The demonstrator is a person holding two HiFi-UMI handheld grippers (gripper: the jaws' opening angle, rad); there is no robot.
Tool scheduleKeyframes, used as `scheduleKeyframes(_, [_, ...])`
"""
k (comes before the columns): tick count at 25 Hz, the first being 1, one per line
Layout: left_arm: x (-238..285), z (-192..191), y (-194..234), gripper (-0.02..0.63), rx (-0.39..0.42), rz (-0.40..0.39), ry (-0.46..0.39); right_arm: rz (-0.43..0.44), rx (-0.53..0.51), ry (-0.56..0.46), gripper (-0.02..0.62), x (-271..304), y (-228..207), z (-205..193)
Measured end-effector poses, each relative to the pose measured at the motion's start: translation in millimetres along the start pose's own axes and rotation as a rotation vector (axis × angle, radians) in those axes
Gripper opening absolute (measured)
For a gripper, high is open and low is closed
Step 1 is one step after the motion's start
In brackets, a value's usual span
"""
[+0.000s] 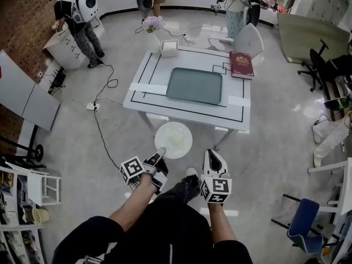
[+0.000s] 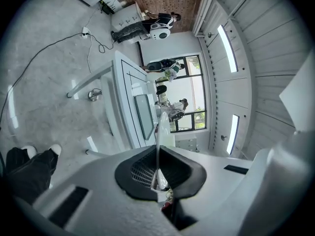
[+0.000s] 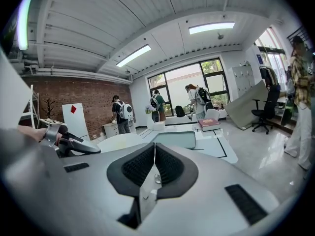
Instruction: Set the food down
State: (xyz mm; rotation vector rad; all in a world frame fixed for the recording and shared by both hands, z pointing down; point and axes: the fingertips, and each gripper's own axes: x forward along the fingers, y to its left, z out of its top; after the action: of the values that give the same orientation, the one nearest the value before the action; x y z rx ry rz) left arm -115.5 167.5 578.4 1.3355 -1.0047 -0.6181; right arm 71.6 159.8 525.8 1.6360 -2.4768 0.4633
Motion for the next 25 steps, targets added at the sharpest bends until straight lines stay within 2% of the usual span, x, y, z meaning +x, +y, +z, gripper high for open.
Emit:
scheduleKeyframes(11, [134, -17, -24, 0.012, -0.089, -0.04, 0.019, 0.008, -0.054, 0.065, 0.012, 60, -83, 45])
scheduleKeyframes(20, [171, -1, -22, 0.012, -0.094, -0.007, 0.024, 0.022, -0.049, 0.097, 0.012, 99, -96, 54])
scheduleKeyframes(25, [175, 5, -21, 0.012, -0.13, -0.025, -0.006, 0.044, -0.103, 0.158, 0.012, 108, -91, 52])
